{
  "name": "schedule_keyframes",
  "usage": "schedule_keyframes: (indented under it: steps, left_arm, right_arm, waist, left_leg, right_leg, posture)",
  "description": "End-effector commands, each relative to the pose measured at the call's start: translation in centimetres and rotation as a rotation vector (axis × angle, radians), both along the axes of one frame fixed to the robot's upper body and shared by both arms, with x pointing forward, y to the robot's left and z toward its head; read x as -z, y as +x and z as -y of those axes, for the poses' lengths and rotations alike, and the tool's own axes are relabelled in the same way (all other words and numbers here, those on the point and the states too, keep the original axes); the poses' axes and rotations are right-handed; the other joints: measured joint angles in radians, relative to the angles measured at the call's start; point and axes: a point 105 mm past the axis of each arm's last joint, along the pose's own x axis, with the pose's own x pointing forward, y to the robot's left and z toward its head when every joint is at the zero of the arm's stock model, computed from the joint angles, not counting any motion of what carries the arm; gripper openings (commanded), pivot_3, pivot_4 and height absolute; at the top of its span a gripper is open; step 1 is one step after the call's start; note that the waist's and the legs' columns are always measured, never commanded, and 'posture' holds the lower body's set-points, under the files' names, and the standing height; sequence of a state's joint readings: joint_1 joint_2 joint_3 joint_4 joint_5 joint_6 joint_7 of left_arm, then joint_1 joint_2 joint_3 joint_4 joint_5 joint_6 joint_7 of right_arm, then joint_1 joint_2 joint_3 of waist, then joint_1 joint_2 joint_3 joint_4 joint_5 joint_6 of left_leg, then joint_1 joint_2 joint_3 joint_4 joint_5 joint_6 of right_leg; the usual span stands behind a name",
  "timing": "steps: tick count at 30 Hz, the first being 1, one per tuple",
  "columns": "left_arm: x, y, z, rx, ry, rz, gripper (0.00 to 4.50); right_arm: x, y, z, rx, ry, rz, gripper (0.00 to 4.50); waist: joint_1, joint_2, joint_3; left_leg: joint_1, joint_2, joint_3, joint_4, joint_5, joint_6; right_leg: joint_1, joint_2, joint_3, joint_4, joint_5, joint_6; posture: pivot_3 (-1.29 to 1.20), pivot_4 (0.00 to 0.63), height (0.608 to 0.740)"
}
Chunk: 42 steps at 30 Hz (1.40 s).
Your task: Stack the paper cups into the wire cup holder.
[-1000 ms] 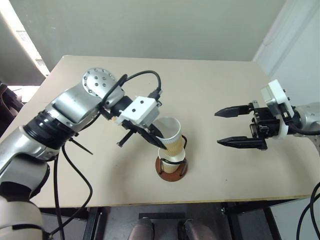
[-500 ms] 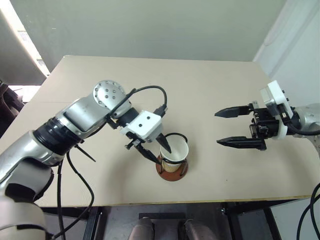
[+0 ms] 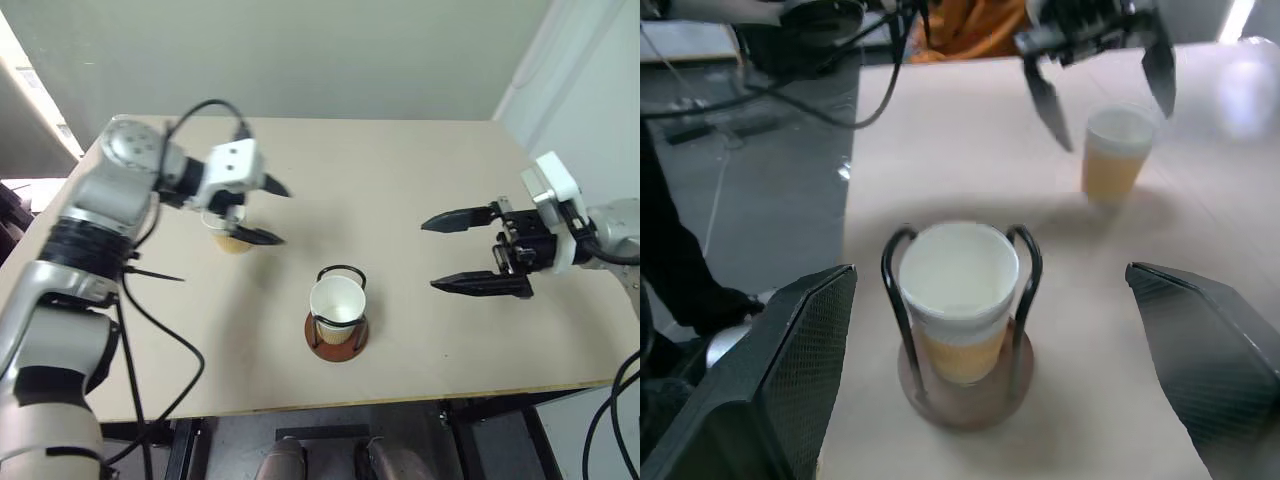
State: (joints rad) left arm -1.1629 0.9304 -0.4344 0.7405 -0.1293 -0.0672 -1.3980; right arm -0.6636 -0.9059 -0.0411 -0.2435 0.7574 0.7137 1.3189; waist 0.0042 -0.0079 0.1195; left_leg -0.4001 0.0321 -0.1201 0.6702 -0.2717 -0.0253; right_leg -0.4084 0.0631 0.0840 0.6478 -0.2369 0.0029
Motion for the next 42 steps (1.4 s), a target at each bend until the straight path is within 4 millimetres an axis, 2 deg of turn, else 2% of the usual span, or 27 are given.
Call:
schedule_keyframes:
  steps: [1,5,7,17,19,21,29,31,33,36,37,39,41,42]
  left_arm:
    - [-1.2,1.2,-2.1,-0.094,0.013,0.068,4.44]
    - [-0.7,1.9,-2.9,-0.143,0.024,0.047,4.44]
    - [-0.2,2.0,-2.8,-0.147,0.022,0.029,4.44]
    - [3.5,2.8,-2.8,-0.192,0.076,-0.038,4.44]
    - [3.6,3.2,-2.8,-0.212,0.092,-0.007,4.08]
    - [3.5,3.4,-2.6,-0.211,0.094,0.016,3.49]
    - [2.3,2.9,-1.5,-0.124,0.076,0.001,0.65]
    - [1.5,2.4,-1.3,-0.081,0.062,-0.013,0.02]
    - [-0.3,1.3,-0.4,0.024,0.011,-0.047,0.02]
    - [-3.1,0.3,1.4,0.145,-0.045,-0.004,0.02]
    - [-5.3,-0.6,2.8,0.223,-0.083,0.054,0.02]
    - [-7.8,-3.0,5.3,0.371,-0.139,0.091,0.02]
    - [-11.2,-7.2,8.8,0.608,-0.278,0.094,0.02]
    - [-12.3,-9.4,9.9,0.714,-0.326,0.072,0.02]
  right_arm:
    - [-0.7,0.0,-0.3,-0.029,-0.002,0.038,4.5]
    - [-0.6,-0.1,-0.2,-0.022,-0.008,0.036,4.5]
    - [-0.5,-0.2,-0.1,-0.015,-0.008,0.034,4.5]
    - [-0.1,-0.9,0.2,0.035,-0.012,0.026,4.5]
    - [-0.1,-1.1,0.4,0.043,-0.013,0.025,4.5]
    - [-0.2,-1.2,0.5,0.056,-0.012,0.025,4.5]
    - [-0.5,-1.2,1.0,0.08,-0.015,0.035,4.5]
    - [-0.5,-1.0,1.0,0.081,-0.015,0.036,4.5]
    - [-0.5,-1.1,1.0,0.076,-0.014,0.038,4.5]
    - [-0.6,-1.2,1.0,0.068,-0.016,0.037,4.5]
    - [-0.6,-1.4,1.1,0.058,-0.02,0.033,4.5]
    - [-0.6,-1.8,1.3,0.045,-0.025,0.029,4.5]
    - [-1.1,-1.7,1.9,0.062,-0.023,0.042,4.5]
    - [-1.4,-1.6,2.4,0.081,-0.018,0.054,4.5]
  waist:
    - [0.008,0.0,0.0]
    - [0.035,0.0,0.0]
    - [0.037,0.0,0.0]
    - [0.028,0.0,0.0]
    - [0.027,0.0,0.0]
    - [0.027,0.0,0.0]
    - [0.026,0.0,0.0]
    - [0.026,0.0,0.0]
    - [0.026,0.0,0.0]
    - [0.028,-0.001,0.0]
    - [0.027,0.0,0.0]
    - [0.026,-0.001,0.0]
    - [0.028,-0.001,0.0]
    - [0.029,-0.001,0.0]
  left_leg:
    - [-0.001,0.0,0.0,0.0,0.0,0.0]
    - [-0.011,0.0,-0.002,0.005,0.001,-0.001]
    - [-0.014,-0.002,-0.001,0.007,0.003,-0.005]
    - [-0.016,-0.004,0.001,0.01,0.002,-0.004]
    - [-0.016,-0.004,0.001,0.011,0.002,-0.003]
    - [-0.016,-0.004,0.002,0.012,0.003,-0.002]
    - [-0.016,-0.005,0.004,0.013,0.004,0.001]
    - [-0.016,-0.005,0.004,0.013,0.004,0.001]
    - [-0.016,-0.006,0.005,0.013,0.004,0.001]
    - [-0.018,-0.006,0.004,0.013,0.003,0.002]
    - [-0.019,-0.006,0.004,0.013,0.003,0.002]
    - [-0.02,-0.007,0.005,0.013,0.004,0.002]
    - [-0.021,-0.01,0.007,0.013,0.003,0.003]
    - [-0.021,-0.01,0.007,0.013,0.003,0.003]
  right_leg:
    - [0.0,0.0,0.0,0.0,0.0,0.0]
    - [-0.007,-0.002,-0.002,-0.001,0.0,0.0]
    - [-0.008,-0.004,-0.002,-0.002,0.0,0.001]
    - [-0.009,-0.006,-0.002,-0.002,0.001,0.006]
    - [-0.009,-0.006,-0.001,-0.002,0.001,0.007]
    - [-0.009,-0.006,-0.001,-0.002,0.002,0.008]
    - [-0.009,-0.007,0.001,-0.002,0.003,0.01]
    - [-0.009,-0.007,0.001,-0.002,0.003,0.01]
    - [-0.009,-0.007,0.001,-0.002,0.003,0.01]
    - [-0.01,-0.008,0.0,-0.002,0.003,0.01]
    - [-0.011,-0.009,0.001,-0.002,0.003,0.011]
    - [-0.012,-0.009,0.001,-0.003,0.003,0.011]
    - [-0.012,-0.01,0.001,-0.003,0.003,0.013]
    - [-0.011,-0.011,0.002,-0.003,0.002,0.014]
  posture:
    - [0.0,0.15,0.74]
    - [0.0,0.15,0.74]
    - [0.0,0.15,0.74]
    - [0.0,0.15,0.74]
    - [0.0,0.15,0.74]
    - [0.0,0.15,0.74]
    - [0.0,0.15,0.74]
    - [0.0,0.15,0.74]
    - [0.0,0.15,0.74]
    - [0.0,0.15,0.74]
    - [0.0,0.15,0.74]
    - [0.0,0.15,0.74]
    - [0.0,0.15,0.74]
    - [0.0,0.15,0.74]
